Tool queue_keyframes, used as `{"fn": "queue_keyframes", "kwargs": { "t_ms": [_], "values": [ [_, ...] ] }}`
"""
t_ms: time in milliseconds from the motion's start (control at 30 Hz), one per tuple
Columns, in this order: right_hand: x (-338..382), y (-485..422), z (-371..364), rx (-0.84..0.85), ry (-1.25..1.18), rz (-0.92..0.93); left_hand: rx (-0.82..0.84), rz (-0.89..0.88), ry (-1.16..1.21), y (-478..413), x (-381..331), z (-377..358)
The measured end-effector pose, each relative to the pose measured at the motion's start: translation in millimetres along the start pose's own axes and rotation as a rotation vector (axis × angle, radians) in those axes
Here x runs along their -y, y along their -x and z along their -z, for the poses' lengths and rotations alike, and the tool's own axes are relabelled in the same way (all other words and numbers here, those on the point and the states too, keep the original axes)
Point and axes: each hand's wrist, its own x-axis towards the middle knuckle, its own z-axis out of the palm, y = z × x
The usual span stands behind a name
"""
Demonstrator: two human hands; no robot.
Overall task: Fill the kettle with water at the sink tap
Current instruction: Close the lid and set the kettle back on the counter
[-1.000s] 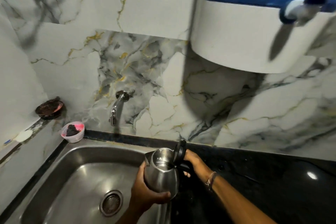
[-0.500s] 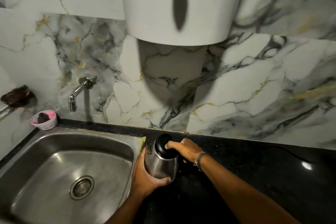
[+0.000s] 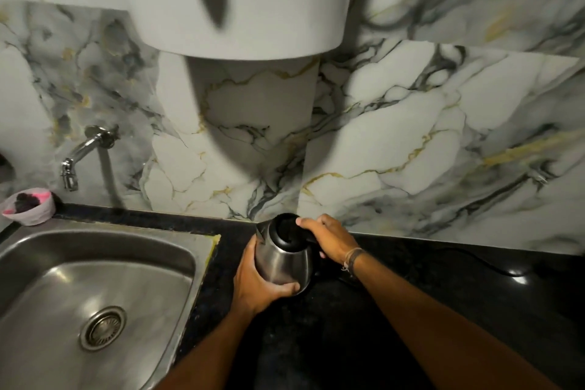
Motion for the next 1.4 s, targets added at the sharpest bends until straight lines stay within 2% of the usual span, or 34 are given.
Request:
{"fn": "queue_keyframes", "kwargs": {
  "t_ms": [467, 767, 1400],
  "values": [
    [-39.5, -68.0, 16.3, 0.041, -0.050, 0.027, 0.016, 0.040, -0.008, -47.0, 9.8, -52.3],
    [-55.0, -81.4, 0.5, 0.018, -0.055, -0.001, 0.003, 0.081, -0.031, -51.5, 29.7, -54.5],
    [-61.8, -82.1, -3.8, -0.025, 0.081, 0.100, 0.014, 0.090, -0.036, -51.2, 36.8, -55.5]
  ]
}}
